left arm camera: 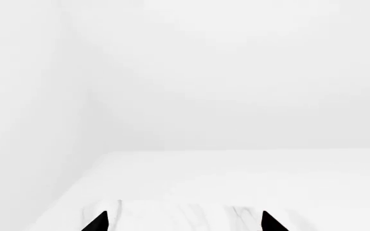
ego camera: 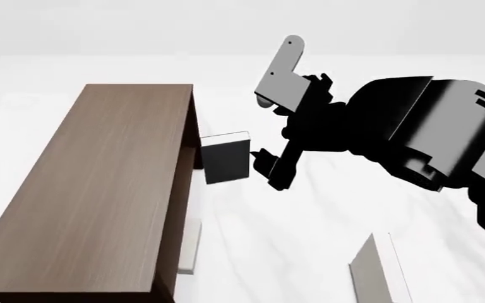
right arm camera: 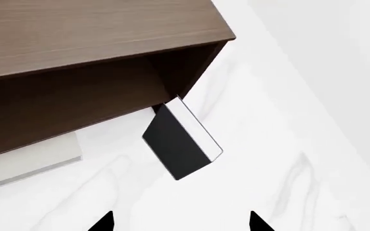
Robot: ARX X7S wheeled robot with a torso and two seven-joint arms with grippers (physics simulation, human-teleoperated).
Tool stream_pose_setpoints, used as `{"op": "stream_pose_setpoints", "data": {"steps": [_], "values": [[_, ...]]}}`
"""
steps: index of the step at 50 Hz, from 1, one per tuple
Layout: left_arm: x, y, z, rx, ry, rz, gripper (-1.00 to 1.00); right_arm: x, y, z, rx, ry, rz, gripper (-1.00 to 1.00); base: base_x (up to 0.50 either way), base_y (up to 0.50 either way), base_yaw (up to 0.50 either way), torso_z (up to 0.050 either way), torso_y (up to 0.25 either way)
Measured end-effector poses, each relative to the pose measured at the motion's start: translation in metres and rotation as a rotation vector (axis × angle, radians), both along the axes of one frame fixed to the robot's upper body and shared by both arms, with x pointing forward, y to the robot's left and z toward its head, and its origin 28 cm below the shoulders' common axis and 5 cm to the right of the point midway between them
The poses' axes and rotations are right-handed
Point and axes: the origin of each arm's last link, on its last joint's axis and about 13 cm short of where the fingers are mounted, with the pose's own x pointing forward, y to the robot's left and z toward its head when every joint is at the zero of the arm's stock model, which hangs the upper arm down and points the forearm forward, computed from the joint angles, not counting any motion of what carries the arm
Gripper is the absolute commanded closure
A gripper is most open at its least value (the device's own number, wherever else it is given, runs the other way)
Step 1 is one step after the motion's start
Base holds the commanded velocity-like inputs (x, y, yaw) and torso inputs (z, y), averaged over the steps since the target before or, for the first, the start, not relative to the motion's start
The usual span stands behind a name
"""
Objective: Pick up the book on the right and place it under the cabinet shelf.
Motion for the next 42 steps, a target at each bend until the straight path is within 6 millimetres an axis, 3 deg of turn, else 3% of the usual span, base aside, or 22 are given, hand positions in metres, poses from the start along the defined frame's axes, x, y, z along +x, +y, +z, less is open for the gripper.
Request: {"op": "stream_pose_setpoints", "data": {"steps": [20, 42], "values": [[-0.006, 0.002, -0.002, -0.008, -0.003, 0.005, -1.0, 0.002, -0.002, 0.003, 0.039, -0.038, -0.051, -1.0, 0.0, 0.0, 0.0, 0.0, 0.237], [-0.028, 0.01, -0.006, -0.015, -0.003, 0.01, -1.0, -0.007, -0.02, 0.006, 0.106, -0.098, -0.195, -1.0, 0.0, 0.0, 0.0, 0.0, 0.247]]}}
